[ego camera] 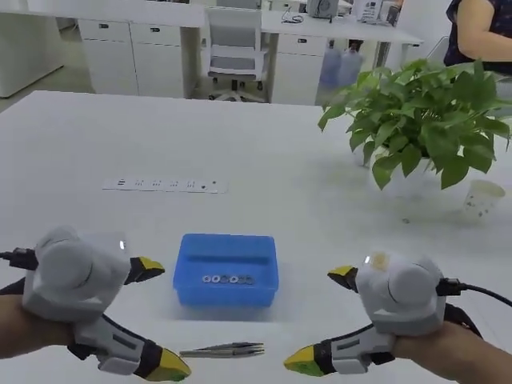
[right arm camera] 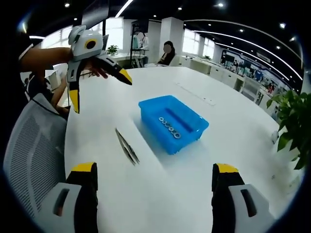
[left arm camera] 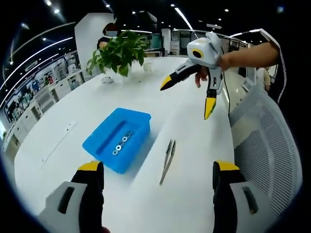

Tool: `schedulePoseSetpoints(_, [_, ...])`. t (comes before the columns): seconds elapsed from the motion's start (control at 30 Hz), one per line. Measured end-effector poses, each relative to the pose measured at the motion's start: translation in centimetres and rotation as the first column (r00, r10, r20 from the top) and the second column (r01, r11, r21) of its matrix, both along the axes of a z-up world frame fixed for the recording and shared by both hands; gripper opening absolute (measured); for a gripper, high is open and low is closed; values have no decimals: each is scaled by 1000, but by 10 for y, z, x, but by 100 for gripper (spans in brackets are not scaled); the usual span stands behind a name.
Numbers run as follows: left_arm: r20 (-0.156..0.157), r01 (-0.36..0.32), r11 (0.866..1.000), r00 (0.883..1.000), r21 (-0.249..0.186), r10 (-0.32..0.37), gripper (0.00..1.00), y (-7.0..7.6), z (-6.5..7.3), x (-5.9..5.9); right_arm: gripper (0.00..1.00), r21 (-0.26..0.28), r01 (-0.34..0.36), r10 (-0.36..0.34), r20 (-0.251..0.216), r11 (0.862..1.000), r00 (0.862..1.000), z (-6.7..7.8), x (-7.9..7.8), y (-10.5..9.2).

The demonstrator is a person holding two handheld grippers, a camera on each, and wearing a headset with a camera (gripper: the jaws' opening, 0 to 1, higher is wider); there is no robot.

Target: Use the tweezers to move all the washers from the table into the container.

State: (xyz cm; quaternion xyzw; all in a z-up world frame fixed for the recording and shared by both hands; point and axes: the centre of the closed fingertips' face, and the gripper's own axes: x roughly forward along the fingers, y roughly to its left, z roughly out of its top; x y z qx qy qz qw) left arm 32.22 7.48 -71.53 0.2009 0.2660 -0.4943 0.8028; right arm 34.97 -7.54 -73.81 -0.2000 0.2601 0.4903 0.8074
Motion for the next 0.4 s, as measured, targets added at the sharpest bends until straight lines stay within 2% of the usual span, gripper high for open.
schedulePoseSetpoints(0.17, [6, -36, 999, 999, -28, 36, 99, 6, 5, 5, 100, 8, 3, -3, -11, 1000, 1000, -2, -3, -1])
schedulePoseSetpoints(0.27, [16, -34, 999, 999, -25, 35, 99, 8, 6, 6, 100, 2, 5, -5, -13, 1000, 1000, -4, -4, -2])
schedulePoseSetpoints(0.4, [15, -24, 1000, 1000, -4, 24, 99, 9, 3, 4, 100, 4, 1, -1, -14, 1000, 1000, -4, -5, -1])
